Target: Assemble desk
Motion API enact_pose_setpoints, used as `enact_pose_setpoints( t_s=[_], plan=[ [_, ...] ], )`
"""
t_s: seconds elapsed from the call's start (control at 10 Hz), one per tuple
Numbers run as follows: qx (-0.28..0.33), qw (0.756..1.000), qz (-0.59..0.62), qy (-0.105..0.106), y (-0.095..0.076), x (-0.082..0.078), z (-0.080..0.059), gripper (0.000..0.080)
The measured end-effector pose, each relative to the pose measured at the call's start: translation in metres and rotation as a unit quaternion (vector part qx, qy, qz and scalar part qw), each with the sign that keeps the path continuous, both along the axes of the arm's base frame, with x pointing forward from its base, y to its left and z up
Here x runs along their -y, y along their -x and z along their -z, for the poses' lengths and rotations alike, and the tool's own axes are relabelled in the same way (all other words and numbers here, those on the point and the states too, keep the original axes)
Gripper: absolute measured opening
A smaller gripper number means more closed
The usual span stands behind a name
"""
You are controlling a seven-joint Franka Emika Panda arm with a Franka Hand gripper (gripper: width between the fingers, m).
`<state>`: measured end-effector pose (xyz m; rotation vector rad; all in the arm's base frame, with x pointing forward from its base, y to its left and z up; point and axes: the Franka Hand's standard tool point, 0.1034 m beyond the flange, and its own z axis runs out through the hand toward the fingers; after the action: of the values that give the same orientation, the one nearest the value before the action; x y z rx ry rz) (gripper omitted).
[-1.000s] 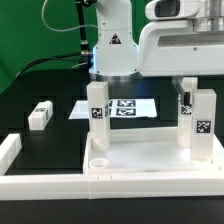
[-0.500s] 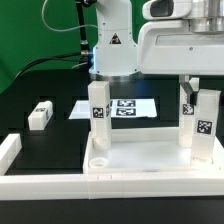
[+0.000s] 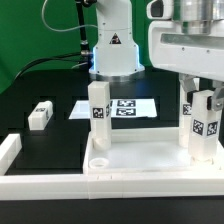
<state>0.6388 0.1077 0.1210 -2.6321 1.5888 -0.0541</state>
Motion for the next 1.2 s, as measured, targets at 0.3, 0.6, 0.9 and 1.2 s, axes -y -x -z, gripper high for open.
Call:
enact_pose_setpoints(
  t_s=[0.3,0.6,0.9,1.2],
  plan=[
    [-0.002,0.975,0.214,-0.059,-0.001,0.008,0.002,0.0291],
    [-0.005,0.964,0.260,-0.064,-0.001,0.006,0.002,0.0291],
    [0.004,0.991,0.124,-0.051,0.001,0.001,0.004,0.0615],
    [0.007,0.999,-0.005,-0.042,0.002,-0.004,0.004,0.0648]
  ],
)
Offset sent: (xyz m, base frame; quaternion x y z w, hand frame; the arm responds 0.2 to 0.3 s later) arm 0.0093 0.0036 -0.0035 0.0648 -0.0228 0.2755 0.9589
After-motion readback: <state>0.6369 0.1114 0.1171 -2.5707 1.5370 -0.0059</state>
